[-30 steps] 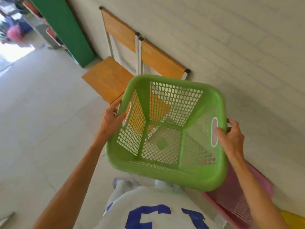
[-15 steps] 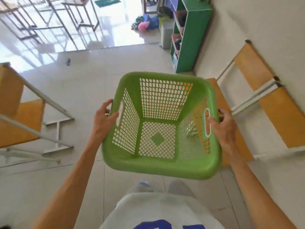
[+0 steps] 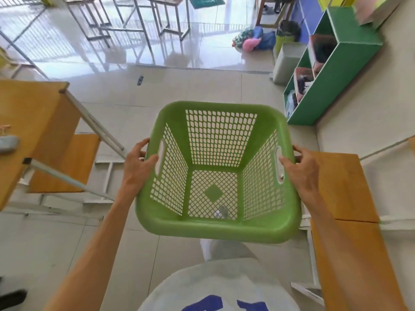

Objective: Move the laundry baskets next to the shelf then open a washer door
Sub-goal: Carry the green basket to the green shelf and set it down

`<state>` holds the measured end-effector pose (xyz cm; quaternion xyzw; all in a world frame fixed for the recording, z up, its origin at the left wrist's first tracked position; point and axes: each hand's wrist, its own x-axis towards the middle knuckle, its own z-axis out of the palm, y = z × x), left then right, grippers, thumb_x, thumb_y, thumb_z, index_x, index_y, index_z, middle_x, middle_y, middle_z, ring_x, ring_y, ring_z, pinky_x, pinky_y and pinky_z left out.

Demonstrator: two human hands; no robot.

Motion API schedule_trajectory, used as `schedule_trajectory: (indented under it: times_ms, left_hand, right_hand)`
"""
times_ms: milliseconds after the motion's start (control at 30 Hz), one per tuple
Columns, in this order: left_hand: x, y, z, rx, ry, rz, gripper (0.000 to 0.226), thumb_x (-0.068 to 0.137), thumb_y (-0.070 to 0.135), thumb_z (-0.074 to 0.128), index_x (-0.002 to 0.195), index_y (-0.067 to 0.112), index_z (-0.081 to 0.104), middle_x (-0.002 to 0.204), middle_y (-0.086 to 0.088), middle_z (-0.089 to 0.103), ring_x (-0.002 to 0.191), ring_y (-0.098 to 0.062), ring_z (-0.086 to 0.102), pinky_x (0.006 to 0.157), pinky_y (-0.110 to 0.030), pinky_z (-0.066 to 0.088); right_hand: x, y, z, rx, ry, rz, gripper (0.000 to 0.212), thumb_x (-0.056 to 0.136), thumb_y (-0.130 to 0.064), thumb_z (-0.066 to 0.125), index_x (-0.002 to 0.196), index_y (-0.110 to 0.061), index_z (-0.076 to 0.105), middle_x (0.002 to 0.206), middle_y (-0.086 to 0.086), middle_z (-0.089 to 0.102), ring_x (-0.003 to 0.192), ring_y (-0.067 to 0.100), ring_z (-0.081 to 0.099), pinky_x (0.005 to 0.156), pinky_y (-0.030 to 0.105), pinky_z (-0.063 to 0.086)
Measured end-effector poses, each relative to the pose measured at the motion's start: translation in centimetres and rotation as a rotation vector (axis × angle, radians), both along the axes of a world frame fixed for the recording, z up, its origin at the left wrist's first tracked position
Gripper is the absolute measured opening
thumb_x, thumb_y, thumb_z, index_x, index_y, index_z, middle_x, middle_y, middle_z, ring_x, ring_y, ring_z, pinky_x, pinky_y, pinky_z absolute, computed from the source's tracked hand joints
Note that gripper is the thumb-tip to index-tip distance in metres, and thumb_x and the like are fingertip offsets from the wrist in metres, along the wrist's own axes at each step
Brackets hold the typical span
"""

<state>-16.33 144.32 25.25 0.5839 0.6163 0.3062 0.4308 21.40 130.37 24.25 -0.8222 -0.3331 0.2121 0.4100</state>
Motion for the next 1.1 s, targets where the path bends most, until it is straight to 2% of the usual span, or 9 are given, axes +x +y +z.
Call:
schedule_trajectory:
  times_ms: [133, 267, 433, 533, 633, 833, 933, 1033, 1100]
  left_hand:
    - [3.2, 8.8, 0.0, -0.017, 0.021, 0.026, 0.059, 0.090, 0.010, 0.063, 0.146, 0.019, 0.046, 0.090, -0.008, 0.064, 0.077, -0.034, 0.069, 0.068, -0.051, 0.062]
    - [7.5, 17.1, 0.4, 0.004, 0.045, -0.014, 0.057, 0.090, 0.010, 0.063, 0.144, 0.021, 0.047, 0.089, -0.008, 0.065, 0.081, -0.036, 0.070, 0.067, -0.049, 0.062]
    - [13.5, 27.0, -0.1, -0.012, 0.012, -0.084, 0.057, 0.090, 0.011, 0.065, 0.143, 0.024, 0.048, 0.094, -0.011, 0.066, 0.081, -0.033, 0.071, 0.066, -0.046, 0.062]
    - [18.5, 33.2, -0.8, -0.021, -0.012, -0.169, 0.057, 0.090, 0.010, 0.064, 0.144, 0.022, 0.048, 0.092, -0.010, 0.065, 0.079, -0.032, 0.070, 0.065, -0.045, 0.062]
    - [24.3, 40.1, -2.1, -0.046, -0.018, -0.277, 0.058, 0.091, 0.010, 0.065, 0.144, 0.023, 0.047, 0.093, -0.012, 0.064, 0.079, -0.034, 0.070, 0.063, -0.045, 0.062]
    - [38.7, 53.6, -2.1, -0.107, 0.040, -0.656, 0.057, 0.094, 0.012, 0.062, 0.147, 0.022, 0.044, 0.092, -0.009, 0.063, 0.077, -0.023, 0.067, 0.056, -0.030, 0.060]
    - [46.1, 59.1, -1.6, -0.104, 0.093, -0.856, 0.059, 0.093, 0.007, 0.061, 0.148, 0.020, 0.043, 0.088, -0.005, 0.061, 0.073, -0.021, 0.065, 0.060, -0.034, 0.059]
    - [54.0, 62.3, -1.6, -0.061, 0.126, -1.036, 0.058, 0.092, 0.002, 0.062, 0.145, 0.019, 0.047, 0.084, -0.004, 0.061, 0.066, -0.017, 0.061, 0.050, -0.022, 0.055]
    - [59.5, 63.6, -2.0, -0.033, 0.149, -1.140, 0.058, 0.091, 0.003, 0.063, 0.144, 0.021, 0.048, 0.084, -0.004, 0.063, 0.065, -0.016, 0.060, 0.053, -0.028, 0.055]
  right_hand:
    - [3.2, 8.9, 0.5, -0.029, 0.000, 0.004, 0.050, 0.085, -0.022, 0.073, 0.131, -0.011, 0.057, 0.098, 0.004, 0.066, 0.077, 0.019, 0.063, 0.056, 0.013, 0.043]
    - [6.6, 16.2, 1.3, -0.043, 0.044, -0.031, 0.050, 0.086, -0.027, 0.072, 0.132, -0.013, 0.056, 0.092, 0.002, 0.065, 0.068, 0.012, 0.062, 0.063, 0.024, 0.053]
    - [12.1, 22.6, 1.4, -0.091, 0.032, -0.050, 0.050, 0.086, -0.029, 0.072, 0.132, -0.016, 0.056, 0.093, 0.000, 0.066, 0.068, -0.003, 0.058, 0.053, 0.010, 0.045]
    - [15.6, 25.7, 0.8, -0.116, 0.053, -0.112, 0.051, 0.086, -0.033, 0.072, 0.132, -0.018, 0.056, 0.089, -0.006, 0.063, 0.070, -0.004, 0.058, 0.060, 0.022, 0.053]
    - [19.4, 28.9, 0.4, -0.134, 0.067, -0.201, 0.052, 0.086, -0.036, 0.071, 0.133, -0.018, 0.055, 0.094, -0.002, 0.066, 0.070, -0.002, 0.059, 0.056, 0.017, 0.046]
    - [24.7, 32.8, 0.3, -0.136, 0.142, -0.515, 0.055, 0.086, -0.045, 0.066, 0.135, -0.025, 0.052, 0.108, 0.002, 0.069, 0.082, 0.016, 0.069, 0.063, 0.032, 0.057]
    - [26.3, 34.1, 0.8, -0.107, 0.185, -0.671, 0.050, 0.089, -0.041, 0.065, 0.135, -0.026, 0.052, 0.107, 0.001, 0.069, 0.082, 0.017, 0.070, 0.057, 0.027, 0.052]
    - [27.2, 34.0, 0.2, -0.076, 0.202, -0.823, 0.047, 0.089, -0.034, 0.066, 0.133, -0.026, 0.053, 0.107, 0.000, 0.071, 0.084, 0.016, 0.071, 0.068, 0.035, 0.058]
    - [27.9, 33.8, -0.4, -0.072, 0.229, -0.913, 0.048, 0.090, -0.029, 0.065, 0.136, -0.026, 0.050, 0.101, -0.005, 0.071, 0.084, 0.013, 0.070, 0.072, 0.036, 0.057]
